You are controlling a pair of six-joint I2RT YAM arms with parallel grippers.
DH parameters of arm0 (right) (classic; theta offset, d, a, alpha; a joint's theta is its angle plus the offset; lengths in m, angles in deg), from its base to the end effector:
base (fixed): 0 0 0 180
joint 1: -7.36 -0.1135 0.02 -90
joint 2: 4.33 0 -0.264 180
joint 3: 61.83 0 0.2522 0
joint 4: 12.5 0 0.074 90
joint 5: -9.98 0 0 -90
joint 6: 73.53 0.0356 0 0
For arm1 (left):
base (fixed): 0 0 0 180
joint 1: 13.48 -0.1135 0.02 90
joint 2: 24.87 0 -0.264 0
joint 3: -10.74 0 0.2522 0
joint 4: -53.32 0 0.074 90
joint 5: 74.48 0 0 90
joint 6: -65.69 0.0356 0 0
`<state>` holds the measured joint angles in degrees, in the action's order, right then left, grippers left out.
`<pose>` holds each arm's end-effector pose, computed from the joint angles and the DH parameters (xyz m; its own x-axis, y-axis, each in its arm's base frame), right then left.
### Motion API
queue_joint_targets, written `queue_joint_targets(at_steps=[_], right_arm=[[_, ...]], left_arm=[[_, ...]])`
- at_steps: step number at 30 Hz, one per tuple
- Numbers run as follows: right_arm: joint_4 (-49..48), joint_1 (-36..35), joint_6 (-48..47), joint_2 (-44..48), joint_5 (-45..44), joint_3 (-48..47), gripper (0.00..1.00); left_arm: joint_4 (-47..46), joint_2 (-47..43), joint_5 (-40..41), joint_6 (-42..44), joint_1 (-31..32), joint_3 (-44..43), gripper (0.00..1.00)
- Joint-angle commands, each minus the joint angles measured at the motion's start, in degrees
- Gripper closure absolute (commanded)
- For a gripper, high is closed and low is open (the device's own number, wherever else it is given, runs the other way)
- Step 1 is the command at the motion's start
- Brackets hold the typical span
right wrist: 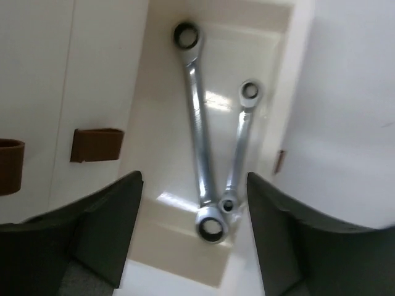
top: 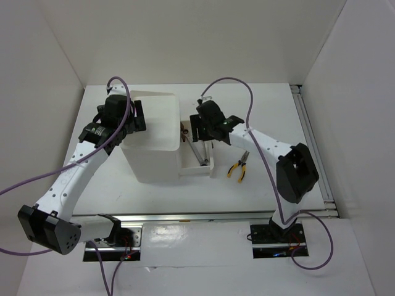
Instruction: Sort the tools into containers
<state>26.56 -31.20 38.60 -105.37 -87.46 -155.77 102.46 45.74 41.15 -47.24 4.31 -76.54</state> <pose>0.3129 0.2436 0.2626 -0.7289 -0.1033 -0.6768 -0.2951 0.9394 0.1744 0.2556 -0.0658 0.3779 -0.4427 -0.2269 -0.8675 -0.2655 0.9573 -0.1148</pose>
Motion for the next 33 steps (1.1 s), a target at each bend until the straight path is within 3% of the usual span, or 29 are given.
queue_joint_targets(at_steps=[1, 4, 5, 7, 12, 19, 24, 30, 33], right_arm=[[0.1, 3.4, -4.8, 6.9, -11.5, -3.1, 0.35], [4.2, 8.8, -7.9, 5.5, -16.5, -2.5, 0.64], [4.8, 9.6, -8.9, 5.0, -17.5, -1.6, 0.85], [3.0, 11.0, -9.6, 5.0, -21.6, 2.9, 0.99], [0.5, 12.5, -10.2, -1.4, -11.9, 5.0, 1.0], [-2.8, 1.9, -0.6, -11.7, -6.0, -0.7, 1.0], [-7.4, -3.2, 5.8, -13.6, -1.1, -1.9, 1.0], [-16.5, -5.9, 10.1, -14.1, 1.2, -0.2, 1.0], [-26.8, -5.3, 13.8, -13.4, 8.0, 5.8, 1.0]], left_arm=[[2.3, -0.9, 0.9, -0.3, 0.1, 0.2, 0.0], [2.3, -0.9, 0.9, -0.3, 0.1, 0.2, 0.0], [2.3, -0.9, 1.5, -0.3, 0.1, 0.2, 0.0], [2.3, -0.9, 1.5, -0.3, 0.1, 0.2, 0.0], [2.3, -0.9, 1.5, -0.3, 0.1, 0.7, 0.0], [2.3, -0.4, 0.5, -0.3, 0.1, 0.7, 0.0], [1.8, 0.1, -0.8, 0.3, 0.1, 0.7, 0.0], [1.8, 0.1, -2.0, 0.3, 0.1, 0.7, 0.0], [1.8, 0.1, -2.0, 0.3, 0.1, 0.7, 0.0]])
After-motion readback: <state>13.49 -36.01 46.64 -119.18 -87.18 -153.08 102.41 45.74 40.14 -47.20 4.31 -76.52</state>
